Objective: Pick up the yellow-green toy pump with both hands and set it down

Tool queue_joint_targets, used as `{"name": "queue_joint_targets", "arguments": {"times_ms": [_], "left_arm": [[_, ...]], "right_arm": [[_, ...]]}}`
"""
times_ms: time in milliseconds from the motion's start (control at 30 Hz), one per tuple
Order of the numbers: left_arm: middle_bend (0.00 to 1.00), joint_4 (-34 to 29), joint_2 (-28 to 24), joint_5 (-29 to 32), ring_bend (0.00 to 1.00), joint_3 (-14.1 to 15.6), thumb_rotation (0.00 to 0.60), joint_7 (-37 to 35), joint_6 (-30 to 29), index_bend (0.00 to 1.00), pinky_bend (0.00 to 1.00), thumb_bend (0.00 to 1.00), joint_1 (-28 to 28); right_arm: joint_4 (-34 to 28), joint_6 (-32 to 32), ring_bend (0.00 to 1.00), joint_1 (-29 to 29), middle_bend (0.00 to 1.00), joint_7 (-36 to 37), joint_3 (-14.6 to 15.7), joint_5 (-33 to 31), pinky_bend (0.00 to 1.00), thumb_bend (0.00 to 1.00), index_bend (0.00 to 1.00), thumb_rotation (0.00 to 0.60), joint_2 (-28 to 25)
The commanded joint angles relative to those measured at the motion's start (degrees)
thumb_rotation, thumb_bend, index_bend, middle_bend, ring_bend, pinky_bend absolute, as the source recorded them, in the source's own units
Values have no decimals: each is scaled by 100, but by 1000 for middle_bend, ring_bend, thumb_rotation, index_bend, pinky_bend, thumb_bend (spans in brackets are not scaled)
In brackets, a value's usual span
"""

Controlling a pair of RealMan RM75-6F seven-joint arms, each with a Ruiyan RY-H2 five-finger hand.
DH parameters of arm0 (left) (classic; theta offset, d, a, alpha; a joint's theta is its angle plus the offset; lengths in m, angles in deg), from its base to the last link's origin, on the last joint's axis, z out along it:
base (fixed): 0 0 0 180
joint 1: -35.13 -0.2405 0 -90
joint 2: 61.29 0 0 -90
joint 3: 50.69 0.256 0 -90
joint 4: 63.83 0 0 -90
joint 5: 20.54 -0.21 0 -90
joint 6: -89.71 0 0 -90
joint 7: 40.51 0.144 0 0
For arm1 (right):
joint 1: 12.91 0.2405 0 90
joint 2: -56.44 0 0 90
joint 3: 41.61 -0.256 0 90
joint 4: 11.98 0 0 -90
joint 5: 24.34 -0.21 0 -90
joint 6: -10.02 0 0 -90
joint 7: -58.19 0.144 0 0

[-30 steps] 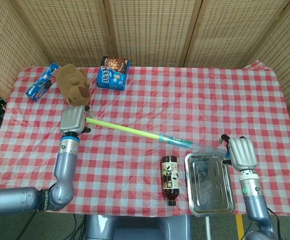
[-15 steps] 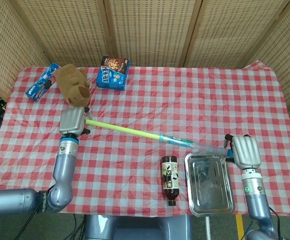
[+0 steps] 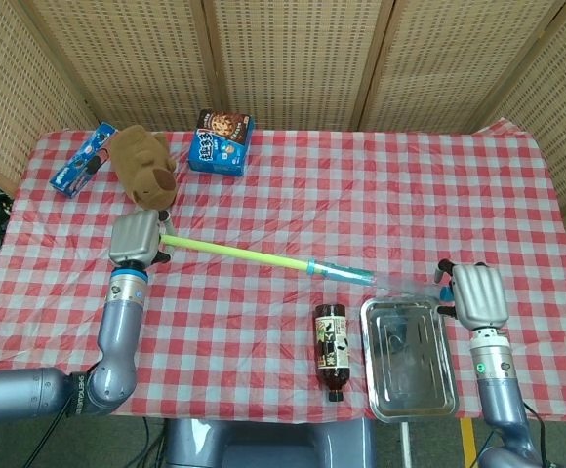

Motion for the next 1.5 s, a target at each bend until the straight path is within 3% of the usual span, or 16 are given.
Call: {"name": "queue_joint_targets", "arguments": {"times_ms": [33, 867, 1500], "left_arm": [[929, 2, -11, 10, 865, 3, 600, -13, 13, 868, 774, 661, 0], [929, -242, -83, -96, 865, 81, 600, -191, -21, 868, 774, 661, -17], [929, -186, 591, 6, 865, -27, 600, 56, -328, 865, 774, 661, 434]], "right_arm": [[-25, 7, 988, 17, 1000, -27, -3, -59, 550, 454, 540, 600, 1], [74, -143, 989, 188, 1000, -14, 42, 306, 550, 436, 559, 600, 324], [-11, -40, 988, 425, 1000, -252, 44, 592, 550, 429, 565, 600, 440]]}}
